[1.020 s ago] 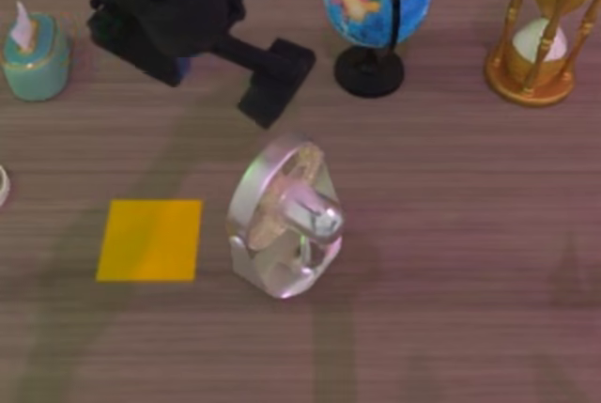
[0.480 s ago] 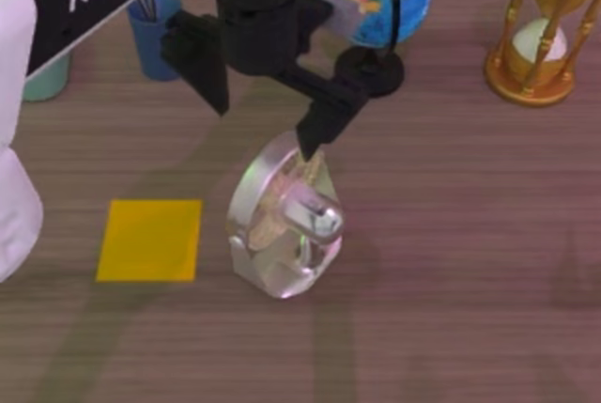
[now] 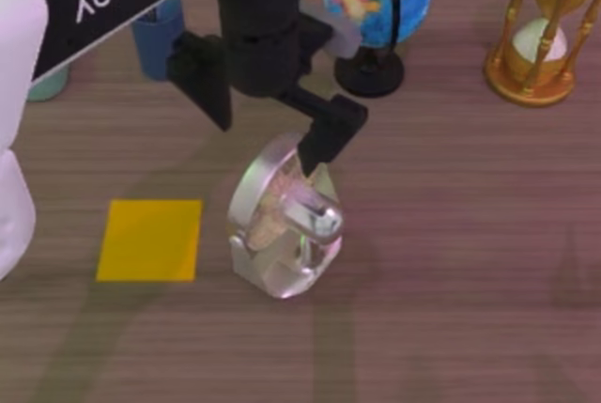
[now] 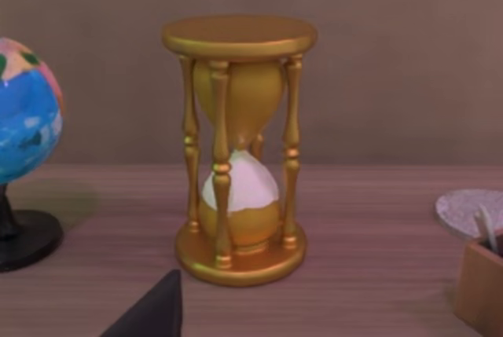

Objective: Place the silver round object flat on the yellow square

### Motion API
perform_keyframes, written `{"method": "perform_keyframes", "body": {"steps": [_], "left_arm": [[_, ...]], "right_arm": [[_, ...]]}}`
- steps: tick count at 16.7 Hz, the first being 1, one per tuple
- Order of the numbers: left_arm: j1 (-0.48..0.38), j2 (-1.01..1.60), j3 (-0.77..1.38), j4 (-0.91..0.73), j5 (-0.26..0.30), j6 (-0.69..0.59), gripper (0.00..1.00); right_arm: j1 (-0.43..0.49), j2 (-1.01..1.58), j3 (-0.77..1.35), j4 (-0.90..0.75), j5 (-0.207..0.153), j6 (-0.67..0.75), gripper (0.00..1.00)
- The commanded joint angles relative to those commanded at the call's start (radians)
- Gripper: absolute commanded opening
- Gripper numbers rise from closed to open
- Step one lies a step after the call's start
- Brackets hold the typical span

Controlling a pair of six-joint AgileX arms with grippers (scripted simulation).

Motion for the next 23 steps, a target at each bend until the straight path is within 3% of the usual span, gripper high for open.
{"method": "perform_keyframes", "body": {"steps": [4, 8, 21, 23], "left_arm": [[-0.001, -0.014, -0.124, 0.11, 0.0, -0.001, 1.0], [-0.001, -0.014, -0.129, 0.115, 0.0, -0.001, 1.0], [-0.001, -0.014, -0.129, 0.115, 0.0, -0.001, 0.02], [-0.001, -0.014, -0.129, 0.115, 0.0, -0.001, 0.0]], "right_arm": [[0.0, 0.0, 0.0, 0.0, 0.0, 0.0, 1.0], [0.0, 0.0, 0.0, 0.0, 0.0, 0.0, 1.0], [0.0, 0.0, 0.0, 0.0, 0.0, 0.0, 1.0], [0.0, 0.0, 0.0, 0.0, 0.0, 0.0, 1.0]]}}
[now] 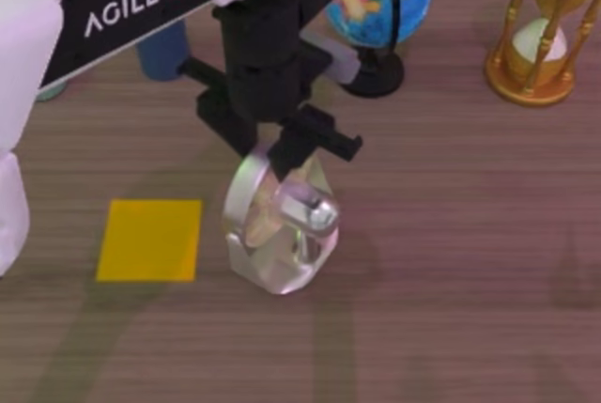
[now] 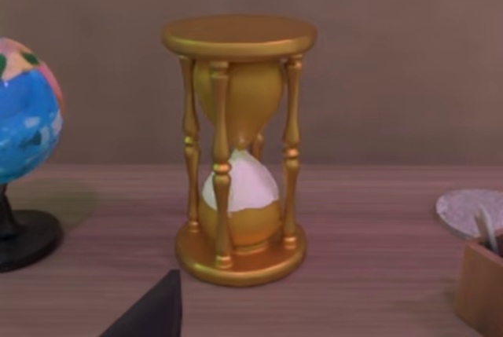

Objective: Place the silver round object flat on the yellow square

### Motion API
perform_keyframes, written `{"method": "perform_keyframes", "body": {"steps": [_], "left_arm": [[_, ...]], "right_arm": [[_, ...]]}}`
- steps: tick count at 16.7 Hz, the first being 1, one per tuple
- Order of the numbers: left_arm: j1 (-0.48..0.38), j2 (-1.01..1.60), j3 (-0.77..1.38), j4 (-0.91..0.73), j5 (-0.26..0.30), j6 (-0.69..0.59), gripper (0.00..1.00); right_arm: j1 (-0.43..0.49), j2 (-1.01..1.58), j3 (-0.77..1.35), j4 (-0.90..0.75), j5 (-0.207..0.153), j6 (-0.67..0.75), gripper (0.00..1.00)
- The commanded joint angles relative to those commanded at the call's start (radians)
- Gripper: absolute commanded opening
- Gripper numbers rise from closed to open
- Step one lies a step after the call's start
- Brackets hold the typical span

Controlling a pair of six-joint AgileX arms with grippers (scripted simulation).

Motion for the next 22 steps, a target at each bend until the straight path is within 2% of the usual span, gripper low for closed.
{"method": "perform_keyframes", "body": {"steps": [8, 15, 22], "left_arm": [[0.001, 0.002, 0.004, -0.004, -0.001, 0.002, 0.0], [0.017, 0.031, 0.231, -0.199, 0.0, 0.0, 0.0], [0.015, 0.029, 0.246, -0.217, -0.001, -0.009, 0.0]], "right_arm": [[0.0, 0.0, 0.0, 0.0, 0.0, 0.0, 1.0], [0.0, 0.0, 0.0, 0.0, 0.0, 0.0, 1.0], [0.0, 0.0, 0.0, 0.0, 0.0, 0.0, 1.0]]}}
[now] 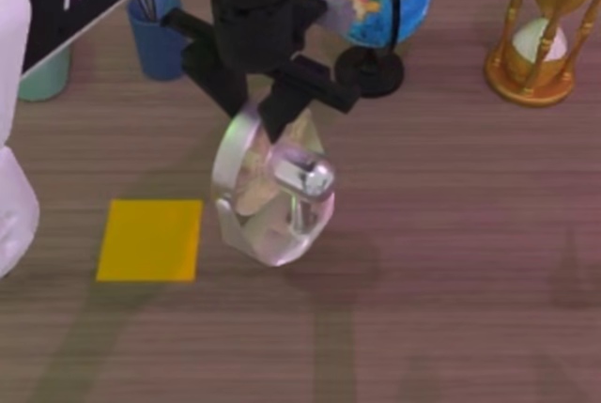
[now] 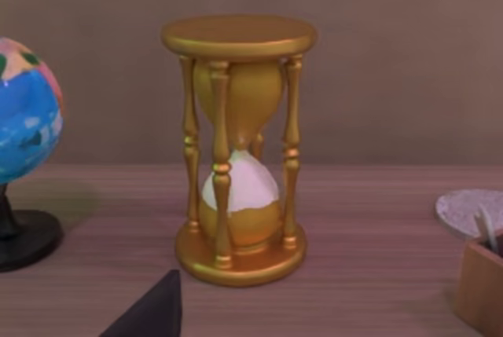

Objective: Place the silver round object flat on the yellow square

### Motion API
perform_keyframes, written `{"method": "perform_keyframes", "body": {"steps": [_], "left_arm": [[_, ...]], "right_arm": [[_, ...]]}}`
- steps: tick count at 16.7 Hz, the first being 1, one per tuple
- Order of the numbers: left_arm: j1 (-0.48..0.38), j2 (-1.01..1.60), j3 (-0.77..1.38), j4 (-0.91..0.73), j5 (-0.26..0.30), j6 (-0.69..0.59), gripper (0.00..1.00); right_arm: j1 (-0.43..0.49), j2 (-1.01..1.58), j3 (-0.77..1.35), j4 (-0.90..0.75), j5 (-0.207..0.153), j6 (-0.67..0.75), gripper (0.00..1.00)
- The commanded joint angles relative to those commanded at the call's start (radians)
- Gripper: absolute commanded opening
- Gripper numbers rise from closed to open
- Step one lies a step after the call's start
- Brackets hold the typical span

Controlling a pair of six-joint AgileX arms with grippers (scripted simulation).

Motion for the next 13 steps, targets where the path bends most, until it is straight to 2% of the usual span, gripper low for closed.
{"method": "perform_keyframes", "body": {"steps": [3, 6, 9, 13], "left_arm": [[0.012, -0.004, -0.024, -0.004, 0.0, -0.093, 0.0], [0.04, -0.026, -0.071, 0.0, 0.0, -0.278, 0.0], [0.077, -0.067, -0.133, 0.016, 0.001, -0.544, 0.0], [0.137, -0.148, -0.234, 0.054, 0.004, -0.98, 0.0]], "right_arm": [[0.0, 0.0, 0.0, 0.0, 0.0, 0.0, 1.0], [0.0, 0.0, 0.0, 0.0, 0.0, 0.0, 1.0], [0.0, 0.0, 0.0, 0.0, 0.0, 0.0, 1.0], [0.0, 0.0, 0.0, 0.0, 0.0, 0.0, 1.0]]}}
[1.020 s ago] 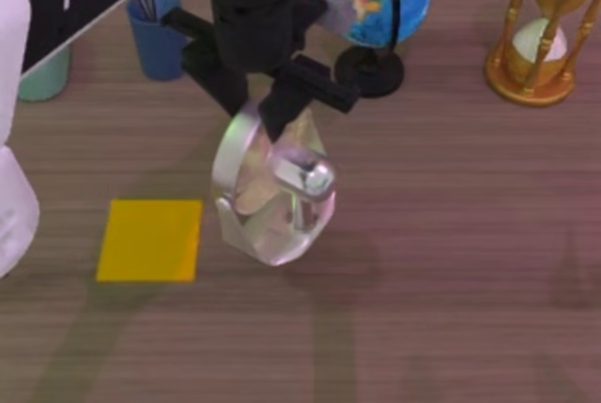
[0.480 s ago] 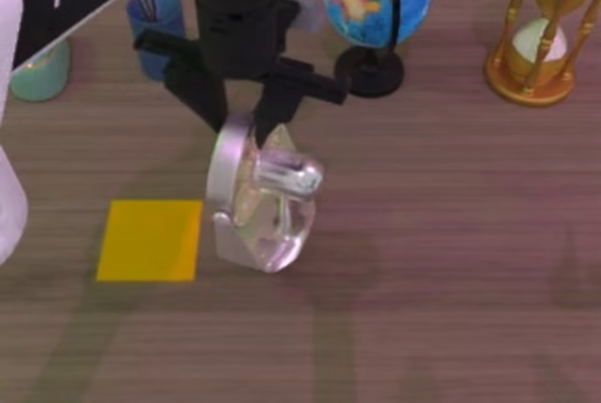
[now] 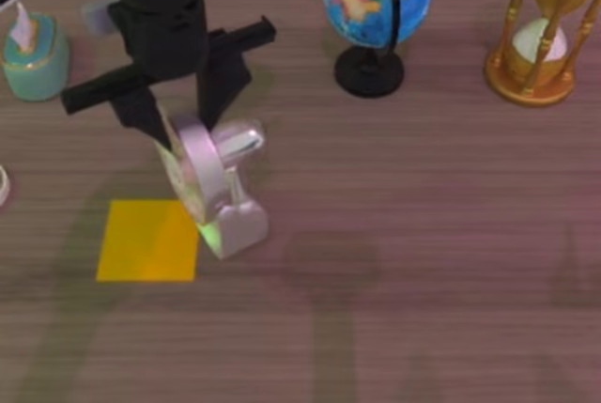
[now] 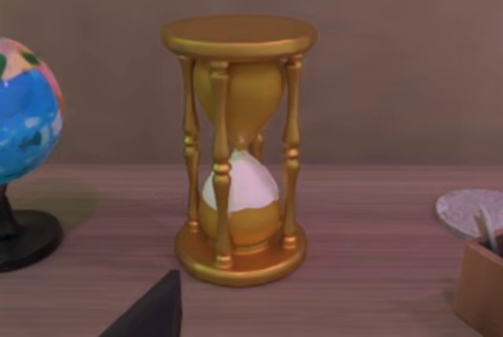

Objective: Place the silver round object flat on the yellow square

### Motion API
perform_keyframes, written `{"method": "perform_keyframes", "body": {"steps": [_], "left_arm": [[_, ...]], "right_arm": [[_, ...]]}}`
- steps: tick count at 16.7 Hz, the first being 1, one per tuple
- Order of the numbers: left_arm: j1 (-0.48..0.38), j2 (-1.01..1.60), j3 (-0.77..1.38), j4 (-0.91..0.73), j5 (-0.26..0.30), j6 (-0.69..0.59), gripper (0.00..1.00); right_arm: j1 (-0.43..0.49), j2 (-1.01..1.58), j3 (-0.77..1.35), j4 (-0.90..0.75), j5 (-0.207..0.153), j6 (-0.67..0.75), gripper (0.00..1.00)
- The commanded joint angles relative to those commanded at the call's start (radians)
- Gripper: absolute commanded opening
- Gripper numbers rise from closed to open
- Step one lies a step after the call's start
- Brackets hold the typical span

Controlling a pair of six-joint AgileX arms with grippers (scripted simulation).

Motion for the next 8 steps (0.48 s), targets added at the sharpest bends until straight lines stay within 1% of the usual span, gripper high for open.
{"method": "perform_keyframes", "body": {"steps": [3, 5, 8], "left_arm": [[0.047, -0.067, -0.087, 0.033, 0.003, -0.327, 0.0], [0.077, -0.109, -0.146, 0.053, 0.004, -0.52, 0.0], [0.115, -0.162, -0.228, 0.077, 0.005, -0.741, 0.0]], "right_arm": [[0.0, 0.0, 0.0, 0.0, 0.0, 0.0, 1.0], [0.0, 0.0, 0.0, 0.0, 0.0, 0.0, 1.0], [0.0, 0.0, 0.0, 0.0, 0.0, 0.0, 1.0]]}}
